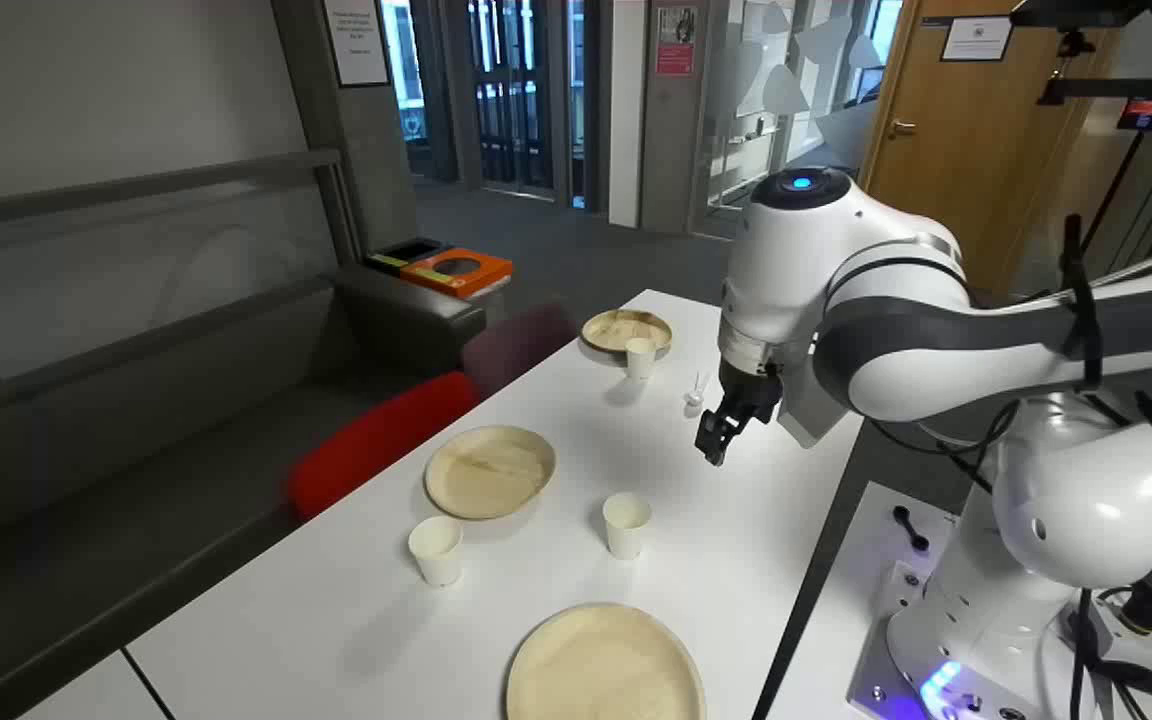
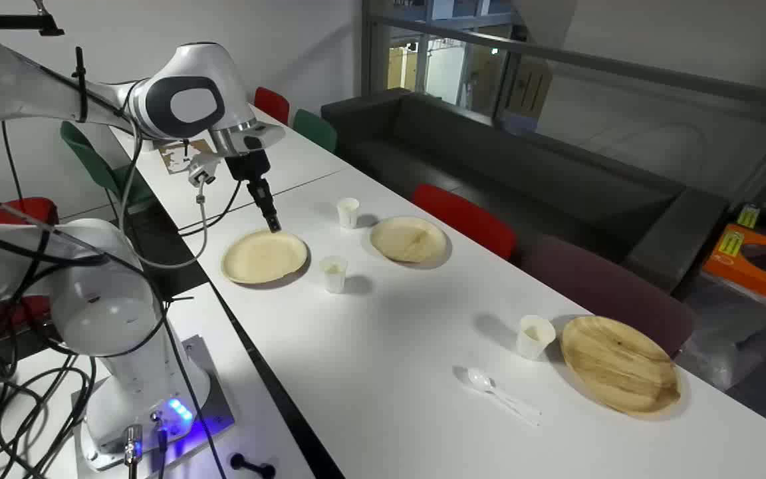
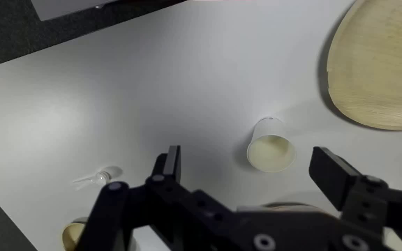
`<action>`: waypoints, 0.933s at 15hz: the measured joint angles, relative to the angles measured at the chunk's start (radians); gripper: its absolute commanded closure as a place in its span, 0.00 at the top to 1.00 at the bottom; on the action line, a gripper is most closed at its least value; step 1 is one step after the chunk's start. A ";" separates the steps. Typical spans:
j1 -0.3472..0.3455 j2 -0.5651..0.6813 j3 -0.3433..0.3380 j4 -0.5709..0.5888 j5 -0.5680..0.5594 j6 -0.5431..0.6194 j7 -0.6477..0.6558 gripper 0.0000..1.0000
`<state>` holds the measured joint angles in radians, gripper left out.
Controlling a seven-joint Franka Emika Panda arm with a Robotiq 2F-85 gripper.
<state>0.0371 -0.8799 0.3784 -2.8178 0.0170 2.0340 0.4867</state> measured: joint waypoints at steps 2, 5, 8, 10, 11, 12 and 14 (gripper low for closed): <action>0.000 0.004 0.000 0.000 0.000 0.000 0.000 1.00; 0.000 0.004 0.000 0.000 0.000 0.000 0.000 1.00; 0.000 0.004 0.000 0.001 0.000 0.000 0.000 1.00; -0.009 0.012 -0.011 0.006 0.001 0.006 0.024 1.00; -0.023 0.020 -0.022 0.010 0.001 0.020 0.043 1.00; -0.042 0.031 -0.035 0.015 0.001 0.039 0.057 1.00; -0.094 0.058 -0.071 0.021 0.000 0.096 0.070 1.00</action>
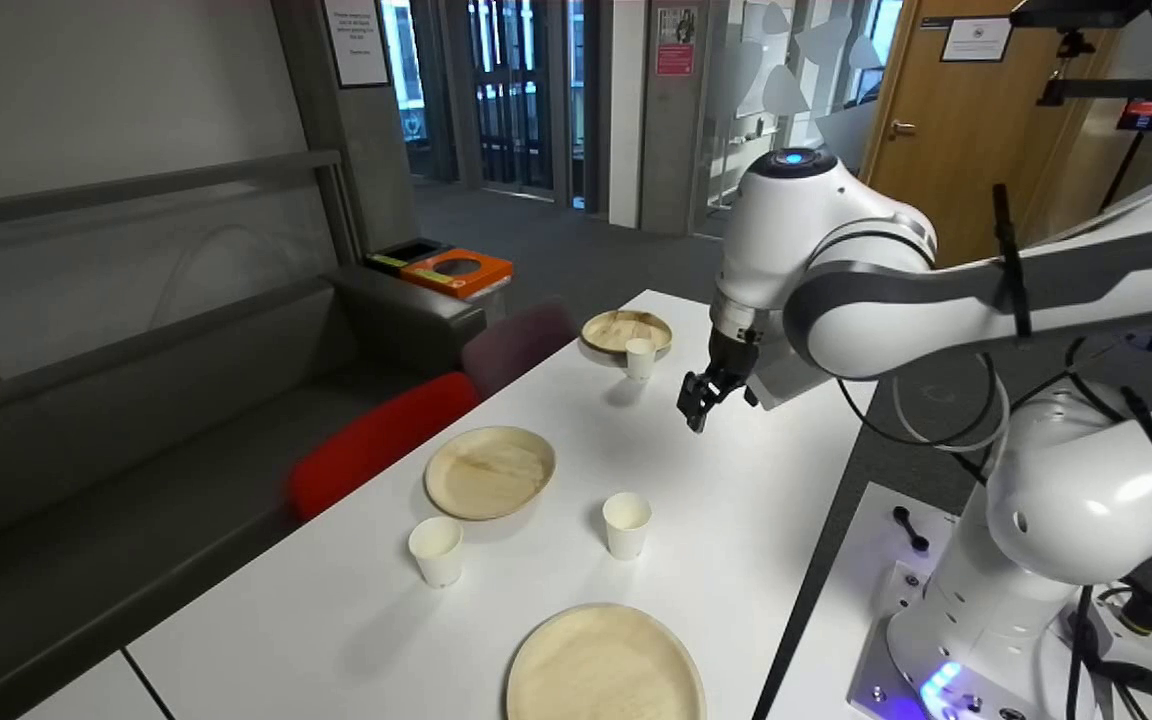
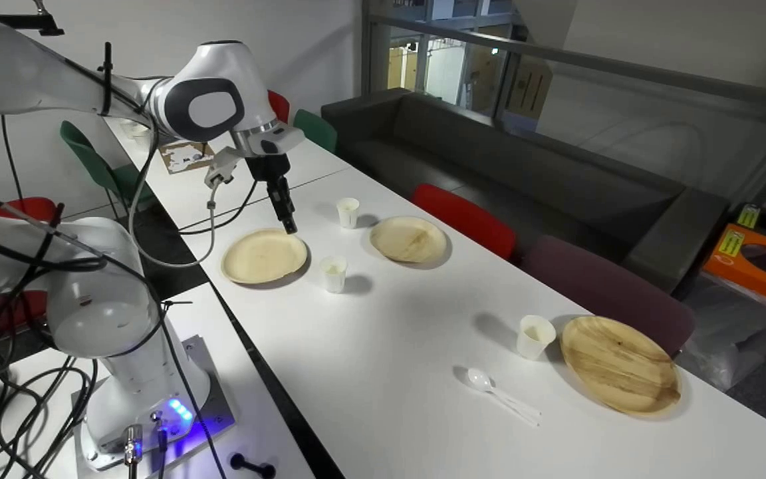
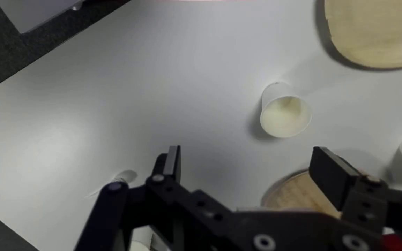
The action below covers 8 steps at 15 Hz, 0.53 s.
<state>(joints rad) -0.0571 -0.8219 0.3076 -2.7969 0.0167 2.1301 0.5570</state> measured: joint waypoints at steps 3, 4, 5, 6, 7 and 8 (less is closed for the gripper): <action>-0.101 0.063 -0.067 0.017 -0.007 0.111 0.000 1.00; -0.131 0.091 -0.092 0.025 -0.010 0.153 -0.001 1.00; -0.159 0.121 -0.118 0.034 -0.011 0.197 -0.002 1.00; -0.184 0.155 -0.143 0.045 -0.012 0.240 -0.002 1.00; -0.209 0.192 -0.166 0.060 -0.013 0.278 -0.002 1.00; -0.233 0.229 -0.188 0.079 -0.013 0.306 -0.002 1.00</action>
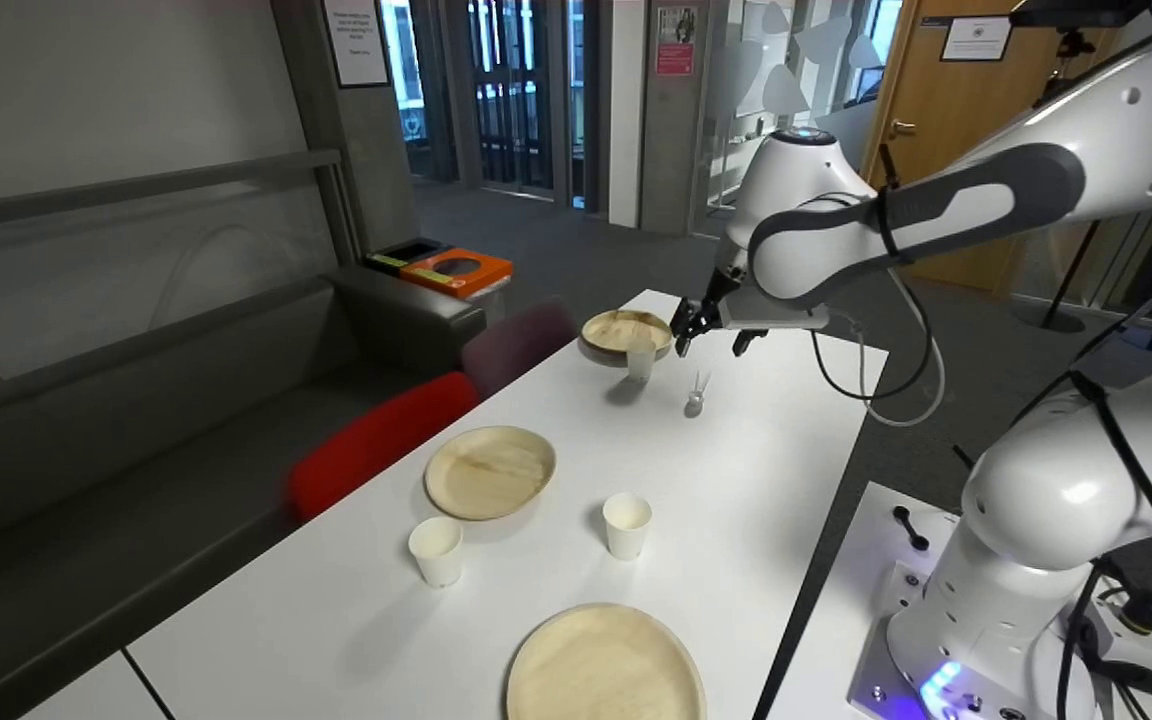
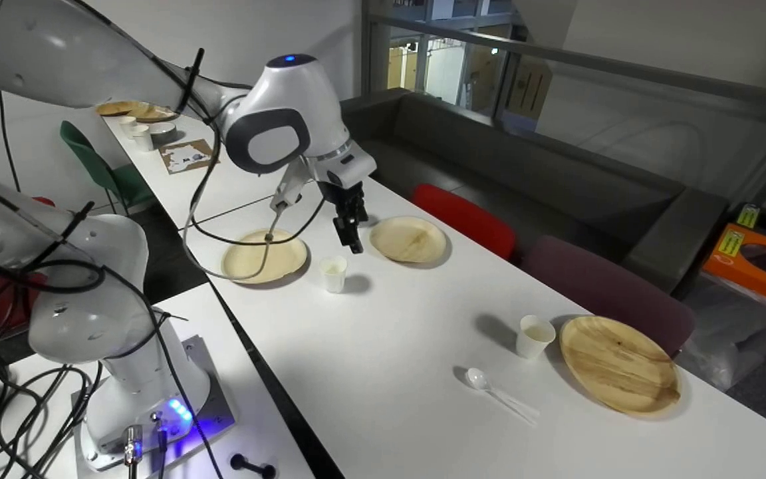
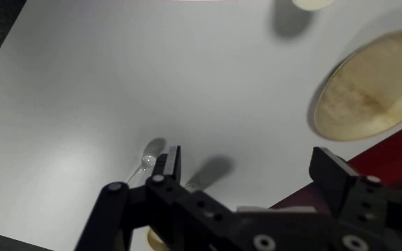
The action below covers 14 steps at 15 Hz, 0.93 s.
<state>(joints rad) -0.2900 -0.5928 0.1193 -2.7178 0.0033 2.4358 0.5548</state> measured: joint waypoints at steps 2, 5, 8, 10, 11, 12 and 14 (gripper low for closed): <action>-0.038 0.077 -0.041 0.050 0.000 0.020 0.001 1.00; -0.049 0.151 -0.070 0.102 0.000 0.020 0.001 1.00; -0.048 0.160 -0.067 0.109 0.000 0.020 0.001 1.00; -0.048 0.160 -0.067 0.109 0.000 0.020 0.001 1.00; -0.048 0.160 -0.067 0.109 0.000 0.020 0.001 1.00; -0.047 0.161 -0.068 0.109 0.000 0.020 0.003 1.00; -0.043 0.171 -0.068 0.113 0.001 0.022 0.037 1.00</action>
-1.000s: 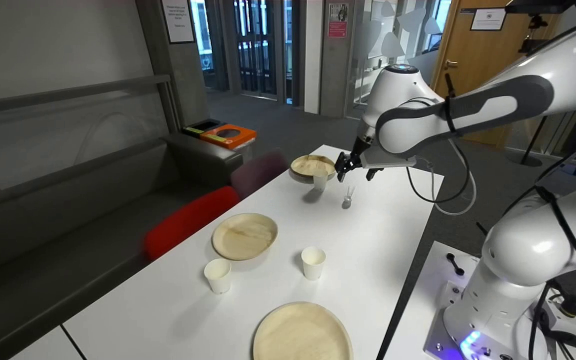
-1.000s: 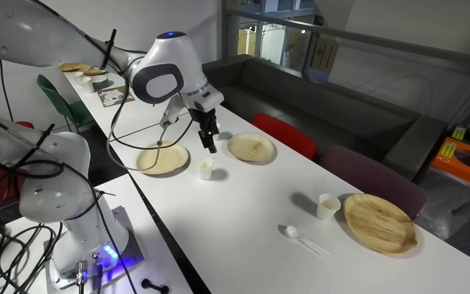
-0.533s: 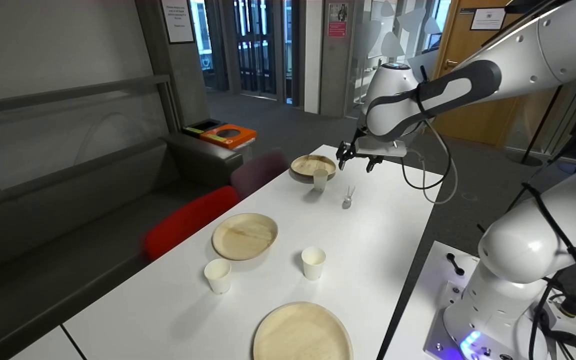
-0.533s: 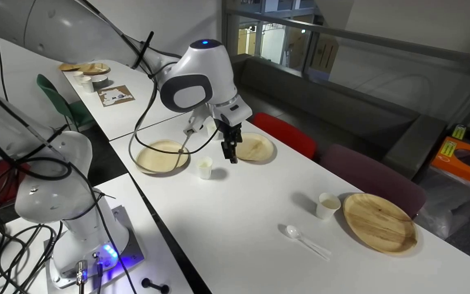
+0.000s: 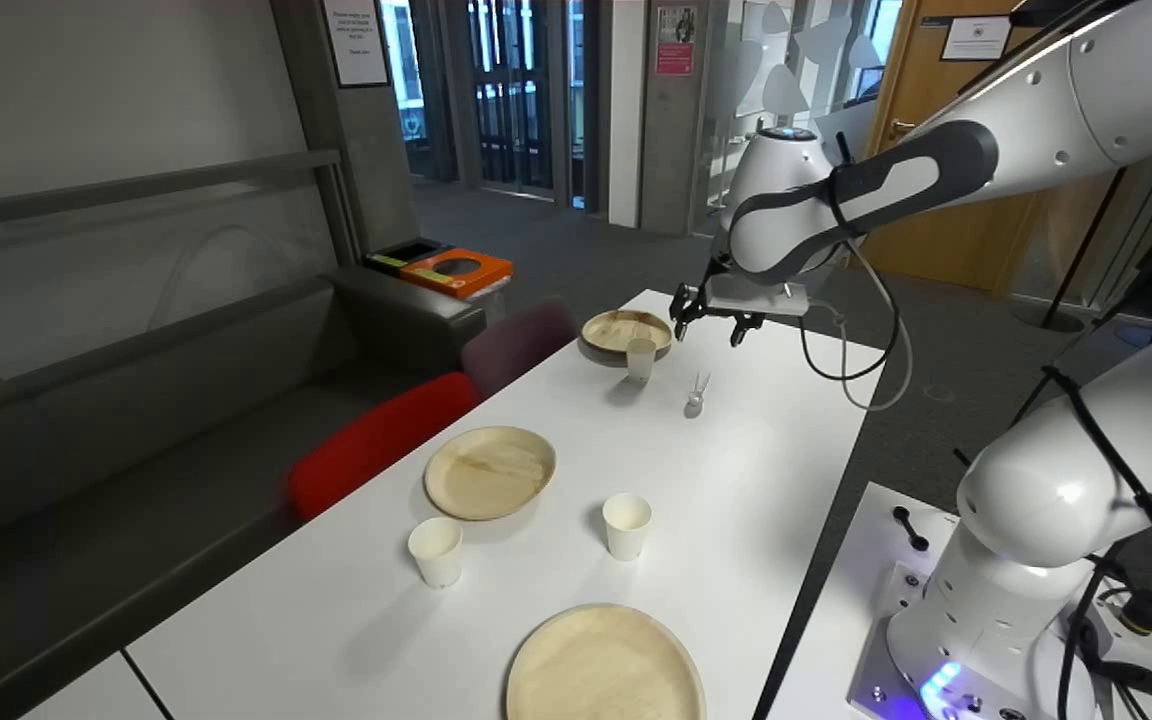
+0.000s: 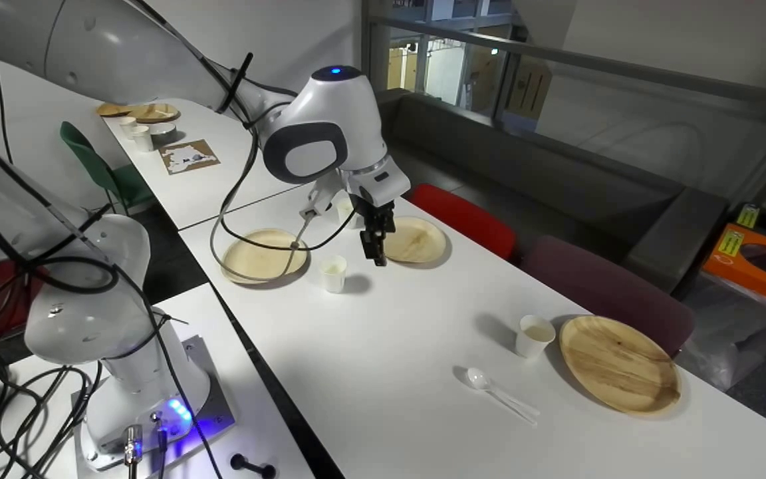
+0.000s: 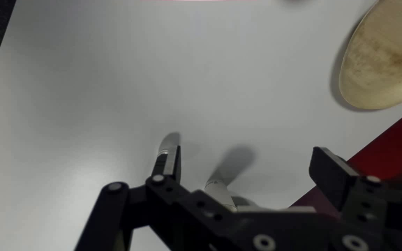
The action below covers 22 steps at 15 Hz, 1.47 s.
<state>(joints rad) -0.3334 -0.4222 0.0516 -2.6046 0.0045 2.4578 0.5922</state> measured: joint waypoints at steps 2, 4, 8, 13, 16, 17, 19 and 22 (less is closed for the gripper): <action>-0.001 0.041 -0.001 0.029 0.004 0.019 0.086 1.00; -0.007 0.124 -0.005 0.092 0.004 0.037 0.189 1.00; -0.005 0.367 -0.061 0.279 0.002 0.071 0.369 1.00; 0.041 0.674 -0.190 0.533 0.010 0.077 0.575 1.00; 0.065 0.829 -0.253 0.669 0.043 0.074 0.656 1.00; 0.067 0.874 -0.265 0.709 0.056 0.067 0.656 1.00; 0.063 0.951 -0.282 0.783 0.074 0.036 0.638 1.00; 0.036 1.040 -0.290 0.875 0.101 -0.028 0.556 1.00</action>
<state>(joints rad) -0.2973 0.6175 -0.2388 -1.7296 0.1052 2.4302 1.1483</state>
